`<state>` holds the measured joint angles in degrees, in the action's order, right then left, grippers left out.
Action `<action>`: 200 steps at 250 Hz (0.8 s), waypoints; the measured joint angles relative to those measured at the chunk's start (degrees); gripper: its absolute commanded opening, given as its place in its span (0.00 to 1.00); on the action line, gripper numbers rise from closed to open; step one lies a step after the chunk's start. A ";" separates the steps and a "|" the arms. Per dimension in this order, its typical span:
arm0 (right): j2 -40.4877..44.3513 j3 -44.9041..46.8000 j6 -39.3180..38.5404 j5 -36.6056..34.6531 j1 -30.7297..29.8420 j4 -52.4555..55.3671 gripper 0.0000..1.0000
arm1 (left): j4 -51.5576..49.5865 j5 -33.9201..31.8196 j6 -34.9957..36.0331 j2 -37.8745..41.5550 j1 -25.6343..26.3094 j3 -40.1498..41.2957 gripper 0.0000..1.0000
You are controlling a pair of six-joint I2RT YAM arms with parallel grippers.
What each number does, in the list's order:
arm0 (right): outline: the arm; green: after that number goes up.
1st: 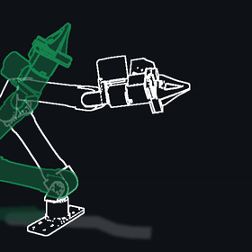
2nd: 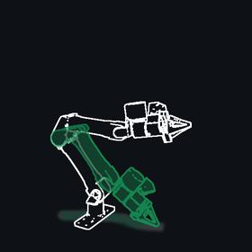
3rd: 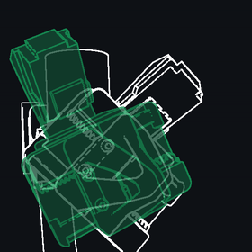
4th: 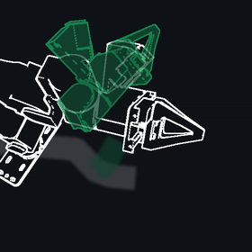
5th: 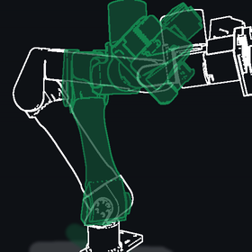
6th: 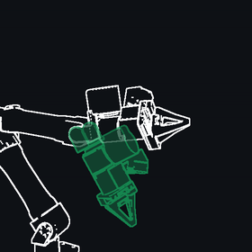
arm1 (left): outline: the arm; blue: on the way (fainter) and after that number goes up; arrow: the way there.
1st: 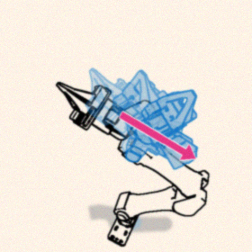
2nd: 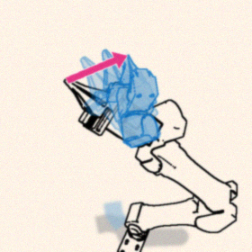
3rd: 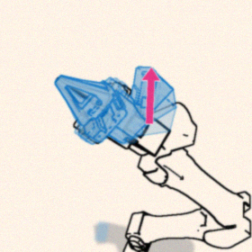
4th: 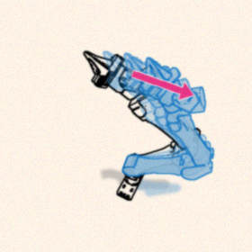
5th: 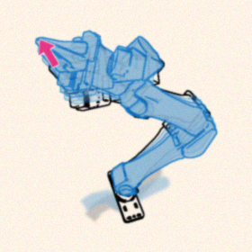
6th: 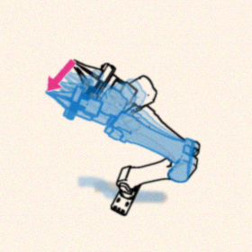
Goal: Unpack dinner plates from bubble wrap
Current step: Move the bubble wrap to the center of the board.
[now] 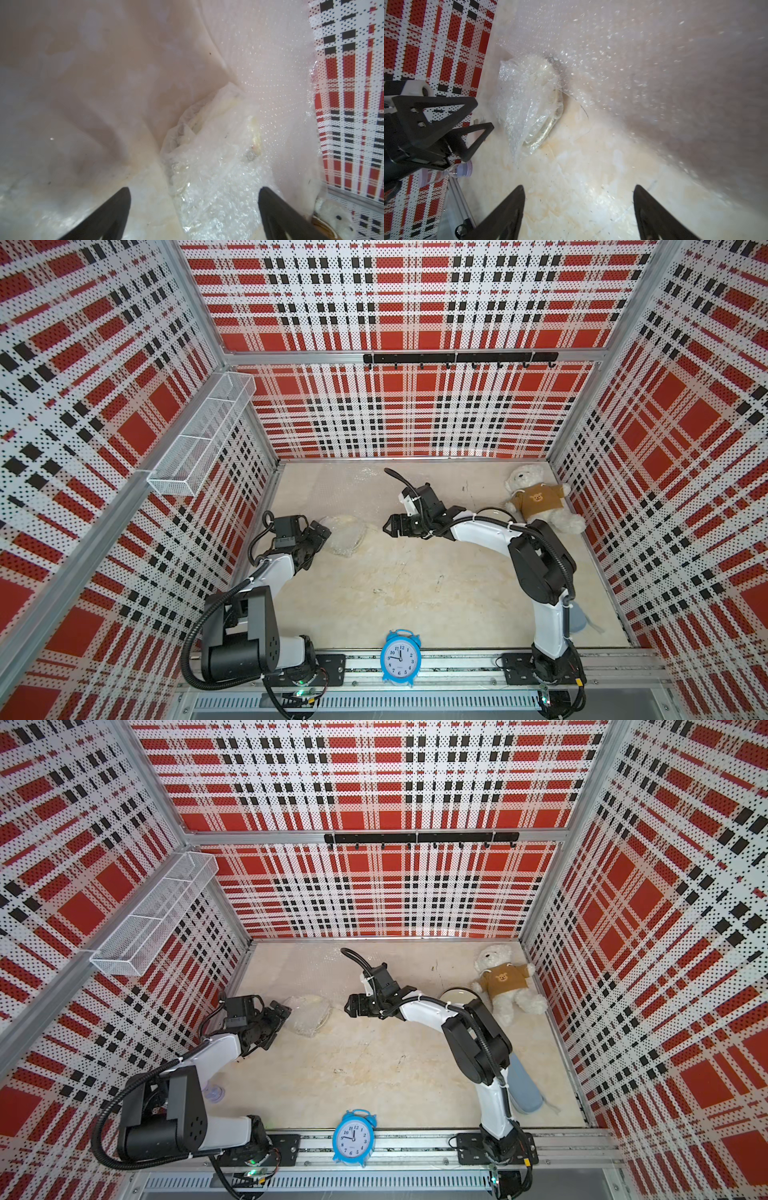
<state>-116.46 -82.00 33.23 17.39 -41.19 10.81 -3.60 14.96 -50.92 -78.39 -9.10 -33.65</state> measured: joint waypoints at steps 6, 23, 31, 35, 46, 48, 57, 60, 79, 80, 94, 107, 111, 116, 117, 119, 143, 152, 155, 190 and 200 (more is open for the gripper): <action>-0.66 -0.24 0.42 0.22 -0.28 -0.42 0.84 | 1.20 0.63 -0.87 0.00 -0.04 1.03 0.88; -1.92 -0.52 1.22 0.59 -0.87 -1.33 0.84 | 4.50 2.49 -2.80 0.00 -0.09 3.80 0.85; -2.32 -0.52 1.64 0.70 -1.03 -1.57 0.84 | 5.81 3.17 -3.39 0.00 -0.09 4.94 0.83; -2.45 -0.52 1.88 0.74 -1.07 -1.64 0.84 | 6.32 3.41 -3.58 0.00 -0.09 5.35 0.83; -2.60 -0.52 2.21 0.79 -1.09 -1.68 0.84 | 7.85 4.13 -4.33 0.09 0.00 6.64 0.80; -2.60 -0.52 2.19 0.79 -1.09 -1.68 0.84 | 8.11 4.20 -4.39 0.11 0.04 6.82 0.79; -2.60 -0.52 2.34 0.79 -1.07 -1.81 0.84 | 9.53 4.52 -4.66 0.31 0.20 7.76 0.76; -2.60 -0.52 2.34 0.79 -1.07 -1.88 0.84 | 9.86 4.57 -4.68 0.39 0.20 7.96 0.75; -2.60 -0.50 2.36 0.61 -1.05 -2.40 0.84 | 12.66 4.90 -5.42 0.85 0.44 9.42 0.69; -2.60 -0.50 2.36 0.59 -1.05 -2.43 0.84 | 12.81 4.90 -5.49 0.85 0.46 9.51 0.69; -2.60 -0.46 2.36 0.48 -0.94 -2.54 0.84 | 15.17 5.18 -5.68 0.74 0.59 10.32 0.66; -2.60 -0.33 2.36 0.28 -0.83 -2.71 0.83 | 17.90 5.64 -6.05 -0.02 0.83 10.91 0.63; -2.60 -0.26 2.34 0.24 -0.83 -2.82 0.83 | 18.64 5.79 -6.12 -0.28 0.92 10.99 0.62; -2.60 -0.13 2.34 0.13 -0.83 -2.97 0.83 | 20.06 5.95 -6.34 -1.03 1.07 11.15 0.61; -2.60 -0.11 2.36 0.13 -0.83 -2.99 0.83 | 20.24 5.99 -6.32 -1.11 1.11 11.17 0.60; -2.60 -0.04 2.34 0.13 -0.83 -3.02 0.83 | 20.72 6.10 -6.43 -1.36 1.18 11.19 0.60; -2.60 0.79 2.36 -0.07 -0.61 -3.39 0.83 | 27.19 7.10 -7.87 -5.33 1.99 11.91 0.52; -2.60 1.14 2.36 -0.13 -0.57 -3.43 0.83 | 29.99 7.43 -8.70 -7.08 2.21 12.48 0.46; -2.60 1.27 2.36 -0.15 -0.57 -3.41 0.83 | 30.80 7.45 -9.18 -7.58 2.27 12.61 0.44; -2.36 2.58 2.36 -0.90 -0.31 -3.43 0.83 | 41.27 7.98 -12.13 -12.94 2.84 15.13 0.18; -2.08 2.89 2.34 -1.09 -0.24 -3.41 0.83 | 43.76 8.02 -12.90 -14.16 2.93 15.85 0.13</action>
<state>-118.54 -79.11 35.57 16.29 -41.43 7.40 40.16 22.98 -63.81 -92.55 -6.17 -17.80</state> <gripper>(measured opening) 0.829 0.199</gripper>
